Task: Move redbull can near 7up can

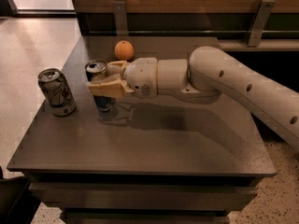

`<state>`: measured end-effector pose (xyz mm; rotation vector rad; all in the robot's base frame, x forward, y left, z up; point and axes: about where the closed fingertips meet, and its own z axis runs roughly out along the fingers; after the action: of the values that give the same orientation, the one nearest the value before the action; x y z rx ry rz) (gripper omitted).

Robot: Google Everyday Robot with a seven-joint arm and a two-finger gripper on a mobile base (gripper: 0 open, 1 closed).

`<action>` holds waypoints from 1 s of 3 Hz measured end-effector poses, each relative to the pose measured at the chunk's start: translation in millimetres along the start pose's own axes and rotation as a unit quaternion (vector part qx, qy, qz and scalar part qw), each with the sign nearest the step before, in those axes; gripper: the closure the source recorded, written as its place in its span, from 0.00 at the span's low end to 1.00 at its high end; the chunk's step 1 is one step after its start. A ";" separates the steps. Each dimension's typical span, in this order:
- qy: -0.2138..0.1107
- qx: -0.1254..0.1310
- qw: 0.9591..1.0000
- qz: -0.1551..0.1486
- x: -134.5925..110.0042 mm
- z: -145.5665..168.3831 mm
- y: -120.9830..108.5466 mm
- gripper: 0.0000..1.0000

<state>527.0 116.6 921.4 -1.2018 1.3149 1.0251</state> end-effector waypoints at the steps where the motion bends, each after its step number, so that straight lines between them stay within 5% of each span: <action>1: 0.002 -0.004 1.000 -0.002 1.5 11.2 2.8 1.00; 3: -0.014 -0.023 1.000 -0.003 11.3 33.7 10.4 1.00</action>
Offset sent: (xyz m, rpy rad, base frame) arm -0.0035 0.0362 -0.0162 0.0106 -0.0075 0.0405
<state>521.7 150.1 906.3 -1.2206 1.2722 1.0686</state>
